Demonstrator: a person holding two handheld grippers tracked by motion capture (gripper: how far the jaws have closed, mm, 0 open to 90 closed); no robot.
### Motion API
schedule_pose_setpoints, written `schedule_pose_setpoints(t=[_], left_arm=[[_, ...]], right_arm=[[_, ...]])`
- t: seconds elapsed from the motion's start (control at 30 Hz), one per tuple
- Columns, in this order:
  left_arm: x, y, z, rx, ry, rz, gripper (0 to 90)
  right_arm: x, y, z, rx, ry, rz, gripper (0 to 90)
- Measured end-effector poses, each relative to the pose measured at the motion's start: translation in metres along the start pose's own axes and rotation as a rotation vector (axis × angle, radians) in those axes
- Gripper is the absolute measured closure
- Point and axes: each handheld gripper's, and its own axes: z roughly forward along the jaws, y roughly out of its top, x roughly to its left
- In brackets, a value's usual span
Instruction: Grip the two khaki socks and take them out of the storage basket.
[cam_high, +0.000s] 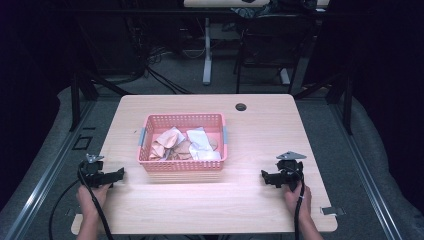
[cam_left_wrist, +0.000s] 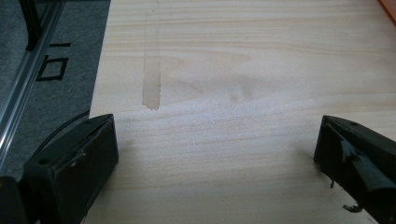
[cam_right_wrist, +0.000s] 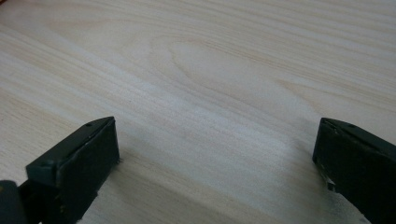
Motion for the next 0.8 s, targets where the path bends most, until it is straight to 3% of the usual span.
schedule_pose_setpoints(t=[0.4,0.67,0.8], left_arm=[[-0.0005,-0.0006,-0.0007,0.001,0.003,0.000,0.0],[0.0002,0.0032,-0.0016,0.032,0.001,-0.002,0.1],[-0.0043,0.0068,-0.0042,0.024,0.021,0.024,0.4]], right_arm=[[-0.0003,0.0001,0.0001,0.001,0.001,-0.001,0.0],[-0.0008,0.0004,0.0003,0.003,0.004,-0.004,0.0],[-0.0007,0.0004,0.0003,0.002,0.004,-0.004,0.0]])
